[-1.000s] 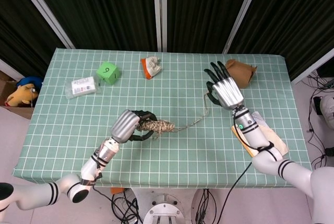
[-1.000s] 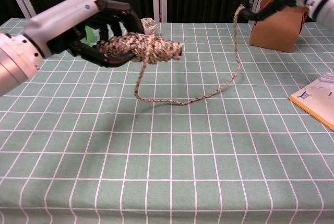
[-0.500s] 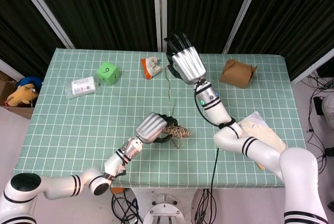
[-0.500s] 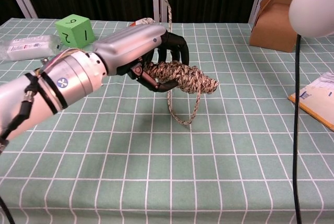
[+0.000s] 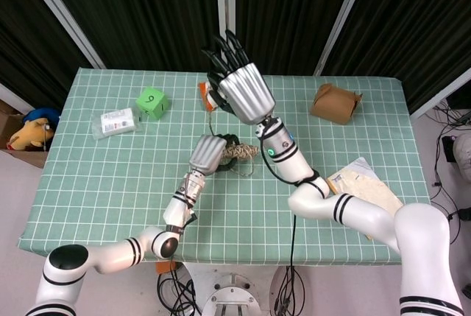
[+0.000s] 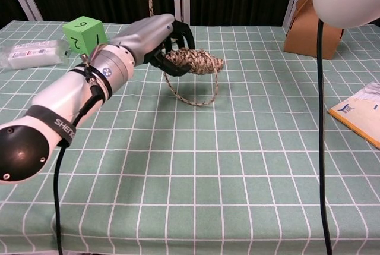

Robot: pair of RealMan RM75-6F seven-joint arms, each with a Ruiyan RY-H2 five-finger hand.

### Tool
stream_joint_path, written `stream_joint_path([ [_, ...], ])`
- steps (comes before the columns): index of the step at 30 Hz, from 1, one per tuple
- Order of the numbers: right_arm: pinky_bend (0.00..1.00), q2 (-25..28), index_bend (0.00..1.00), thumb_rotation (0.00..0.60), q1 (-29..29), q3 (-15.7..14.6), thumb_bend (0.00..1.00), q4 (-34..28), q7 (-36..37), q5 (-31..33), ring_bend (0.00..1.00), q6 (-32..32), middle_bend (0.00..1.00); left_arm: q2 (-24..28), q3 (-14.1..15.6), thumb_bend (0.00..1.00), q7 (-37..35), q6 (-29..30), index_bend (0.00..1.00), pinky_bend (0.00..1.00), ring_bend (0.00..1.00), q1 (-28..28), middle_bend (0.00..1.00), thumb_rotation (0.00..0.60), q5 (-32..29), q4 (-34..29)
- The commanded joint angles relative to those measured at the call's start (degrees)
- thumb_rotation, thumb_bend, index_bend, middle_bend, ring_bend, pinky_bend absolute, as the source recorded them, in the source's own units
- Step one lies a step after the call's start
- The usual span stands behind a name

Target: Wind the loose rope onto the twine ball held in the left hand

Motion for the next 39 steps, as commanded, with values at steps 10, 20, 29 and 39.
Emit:
stream_joint_path([
  [10, 0.00, 4.74, 0.92, 0.600, -4.04, -1.01, 0.60, -6.94, -1.97, -0.03, 0.00, 4.87, 0.22, -0.79, 1.99, 0.43, -18.41, 11.08, 0.73, 0.71, 0.62, 4.16, 0.71, 0.600, 5.60, 9.41],
  [20, 0.00, 7.47, 0.92, 0.600, -5.29, -1.25, 0.60, -12.36, -2.10, -1.70, 0.00, 7.54, 0.22, -3.25, 0.08, 0.43, -15.71, 9.53, 0.74, 0.71, 0.62, 3.46, 0.72, 0.600, 1.87, 13.64],
  [29, 0.00, 9.52, 0.92, 0.600, -6.50, -1.64, 0.60, -19.26, -1.80, -4.28, 0.00, 10.29, 0.23, -7.30, -3.96, 0.43, -12.57, 10.97, 0.74, 0.71, 0.62, 1.82, 0.72, 0.600, -2.25, 17.39],
  [39, 0.00, 11.56, 0.92, 0.600, -9.85, -3.10, 0.60, -24.86, -0.86, -5.90, 0.00, 13.29, 0.23, -9.41, -11.89, 0.46, -11.97, 11.05, 0.75, 0.72, 0.63, 0.28, 0.72, 0.600, -10.13, 19.66],
])
